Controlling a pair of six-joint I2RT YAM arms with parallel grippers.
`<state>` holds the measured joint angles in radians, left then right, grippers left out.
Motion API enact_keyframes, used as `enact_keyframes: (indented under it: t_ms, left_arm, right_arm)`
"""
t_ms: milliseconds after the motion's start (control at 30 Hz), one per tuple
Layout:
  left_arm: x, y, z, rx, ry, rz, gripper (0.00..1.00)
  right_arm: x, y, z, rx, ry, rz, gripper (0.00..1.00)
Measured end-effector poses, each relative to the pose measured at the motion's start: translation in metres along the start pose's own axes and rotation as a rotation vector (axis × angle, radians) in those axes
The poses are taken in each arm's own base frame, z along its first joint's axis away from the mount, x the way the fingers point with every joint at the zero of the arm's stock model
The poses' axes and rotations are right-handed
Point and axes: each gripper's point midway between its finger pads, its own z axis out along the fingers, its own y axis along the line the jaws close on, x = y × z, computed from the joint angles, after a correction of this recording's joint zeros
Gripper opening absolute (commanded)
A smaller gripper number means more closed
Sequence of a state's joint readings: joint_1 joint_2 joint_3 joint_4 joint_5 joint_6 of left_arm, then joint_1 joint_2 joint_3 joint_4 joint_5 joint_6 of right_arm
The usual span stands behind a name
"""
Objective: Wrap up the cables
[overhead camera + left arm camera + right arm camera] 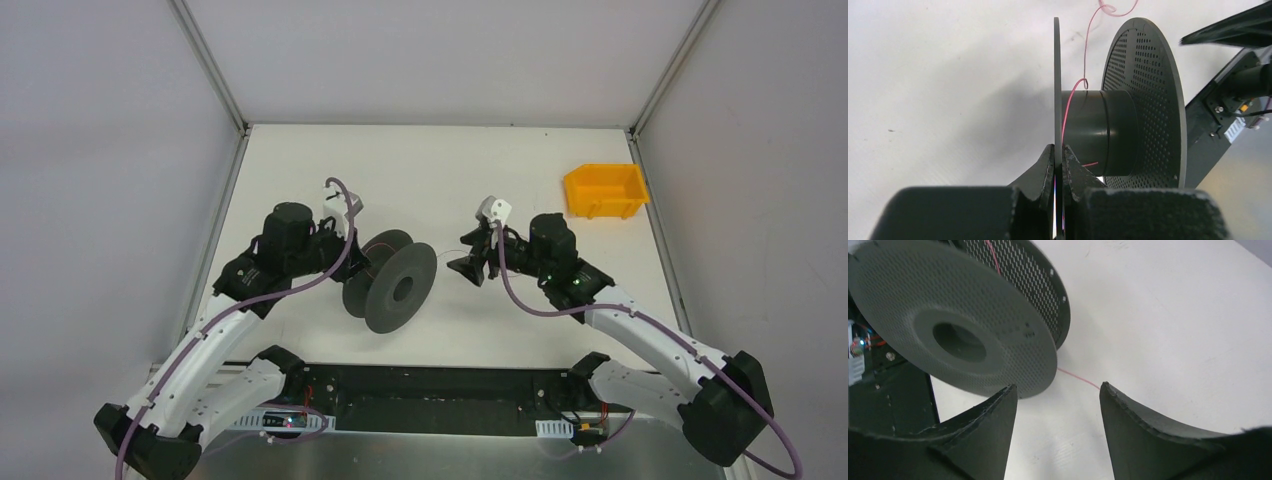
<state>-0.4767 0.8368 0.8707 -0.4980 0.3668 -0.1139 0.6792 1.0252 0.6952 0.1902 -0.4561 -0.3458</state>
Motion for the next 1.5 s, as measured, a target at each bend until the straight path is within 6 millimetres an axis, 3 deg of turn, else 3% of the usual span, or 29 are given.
enact_keyframes:
  t_ms: [167, 600, 867, 1000, 1167, 1367, 1500]
  left_arm:
    - [-0.012, -0.014, -0.017, 0.041, -0.050, 0.008, 0.00]
    - [-0.014, -0.022, -0.028, 0.052, -0.072, -0.059, 0.00]
    - [-0.016, -0.021, -0.036, 0.035, -0.098, -0.065, 0.00]
    - [-0.017, -0.020, -0.035, 0.024, -0.091, -0.084, 0.00]
    - [-0.025, -0.016, -0.037, -0.008, -0.107, -0.102, 0.00]
    - [-0.047, -0.008, -0.050, -0.084, -0.171, -0.124, 0.00]
    - [-0.075, 0.001, -0.070, -0.177, -0.270, -0.126, 0.00]
  right_arm:
    - [0.024, 0.007, -0.004, -0.049, 0.034, -0.057, 0.72]
    - [0.064, -0.001, 0.014, -0.120, 0.047, -0.105, 0.70]
    - [0.078, -0.031, 0.027, -0.071, 0.053, -0.113, 0.66]
    - [0.092, -0.034, 0.035, -0.098, 0.072, -0.086, 0.63]
    - [0.110, -0.035, 0.051, -0.123, 0.077, -0.017, 0.51]
    - [0.125, -0.049, 0.062, -0.049, 0.089, 0.080, 0.10]
    - [0.115, -0.073, 0.058, 0.104, 0.072, 0.093, 0.00]
